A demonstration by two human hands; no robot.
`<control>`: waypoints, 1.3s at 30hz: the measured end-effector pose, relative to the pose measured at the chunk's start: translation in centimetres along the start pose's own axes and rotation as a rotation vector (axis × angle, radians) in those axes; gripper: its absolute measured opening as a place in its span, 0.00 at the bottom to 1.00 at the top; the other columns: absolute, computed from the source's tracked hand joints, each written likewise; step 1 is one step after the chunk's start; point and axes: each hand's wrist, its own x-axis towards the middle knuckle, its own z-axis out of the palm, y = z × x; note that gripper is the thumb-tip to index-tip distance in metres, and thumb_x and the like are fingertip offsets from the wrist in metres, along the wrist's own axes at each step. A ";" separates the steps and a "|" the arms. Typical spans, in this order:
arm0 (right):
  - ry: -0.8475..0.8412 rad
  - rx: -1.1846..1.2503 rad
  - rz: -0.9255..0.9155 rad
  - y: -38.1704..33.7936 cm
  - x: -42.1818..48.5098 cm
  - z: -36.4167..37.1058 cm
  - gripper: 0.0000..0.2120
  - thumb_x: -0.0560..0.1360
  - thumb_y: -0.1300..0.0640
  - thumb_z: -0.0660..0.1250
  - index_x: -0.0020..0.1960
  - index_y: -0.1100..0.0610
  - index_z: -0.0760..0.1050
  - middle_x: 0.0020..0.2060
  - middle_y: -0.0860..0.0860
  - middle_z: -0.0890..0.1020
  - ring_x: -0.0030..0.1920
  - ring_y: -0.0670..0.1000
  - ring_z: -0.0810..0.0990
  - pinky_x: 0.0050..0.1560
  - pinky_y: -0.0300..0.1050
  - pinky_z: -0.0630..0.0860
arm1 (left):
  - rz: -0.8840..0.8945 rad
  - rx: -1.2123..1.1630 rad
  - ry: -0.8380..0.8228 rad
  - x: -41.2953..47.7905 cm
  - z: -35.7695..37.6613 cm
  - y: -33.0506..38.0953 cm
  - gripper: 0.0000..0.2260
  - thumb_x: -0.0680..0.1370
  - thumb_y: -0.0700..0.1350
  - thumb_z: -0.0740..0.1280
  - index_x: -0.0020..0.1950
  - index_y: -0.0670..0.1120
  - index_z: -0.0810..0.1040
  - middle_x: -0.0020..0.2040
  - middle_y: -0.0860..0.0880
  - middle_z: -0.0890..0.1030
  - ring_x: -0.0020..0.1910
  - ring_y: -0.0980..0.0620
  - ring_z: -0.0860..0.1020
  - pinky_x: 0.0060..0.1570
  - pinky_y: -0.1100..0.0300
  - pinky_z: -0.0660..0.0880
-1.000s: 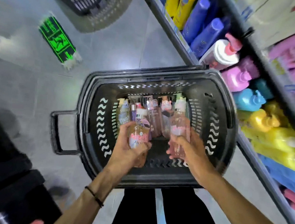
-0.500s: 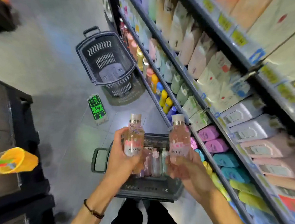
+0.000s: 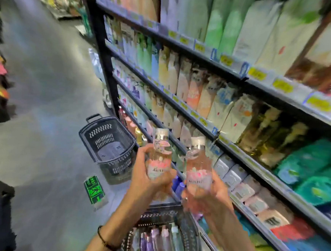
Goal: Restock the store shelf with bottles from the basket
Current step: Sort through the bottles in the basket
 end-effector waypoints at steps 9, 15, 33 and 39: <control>0.341 0.027 -0.302 -5.7 -11.6 -2.9 0.30 0.57 0.56 0.79 0.56 0.65 0.75 0.40 0.63 0.80 0.33 0.59 0.80 0.30 0.47 0.78 | 0.056 -0.150 -0.360 -2.0 7.9 4.4 0.26 0.64 0.54 0.74 0.61 0.60 0.73 0.52 0.41 0.80 0.44 0.45 0.79 0.43 0.45 0.78; 0.534 0.045 -0.443 -8.6 -20.9 -8.3 0.36 0.56 0.51 0.82 0.58 0.65 0.77 0.43 0.63 0.83 0.37 0.58 0.82 0.32 0.49 0.80 | 0.036 -0.197 -0.670 -7.4 17.3 6.3 0.26 0.66 0.51 0.74 0.62 0.61 0.73 0.48 0.38 0.81 0.43 0.36 0.80 0.48 0.33 0.78; 0.890 0.062 -0.785 -13.4 -54.6 -35.9 0.48 0.50 0.43 0.86 0.62 0.65 0.74 0.43 0.69 0.82 0.36 0.60 0.81 0.33 0.52 0.80 | 0.281 -0.216 -0.985 -34.9 53.6 6.4 0.26 0.67 0.52 0.74 0.64 0.53 0.72 0.54 0.52 0.85 0.51 0.56 0.81 0.53 0.65 0.76; 0.953 -0.002 -0.778 -16.2 -60.7 -42.6 0.37 0.57 0.46 0.79 0.63 0.57 0.77 0.44 0.53 0.86 0.38 0.47 0.81 0.38 0.38 0.78 | 0.406 -0.158 -0.998 -40.3 61.5 7.6 0.24 0.70 0.44 0.75 0.63 0.53 0.71 0.55 0.54 0.83 0.50 0.57 0.81 0.47 0.59 0.78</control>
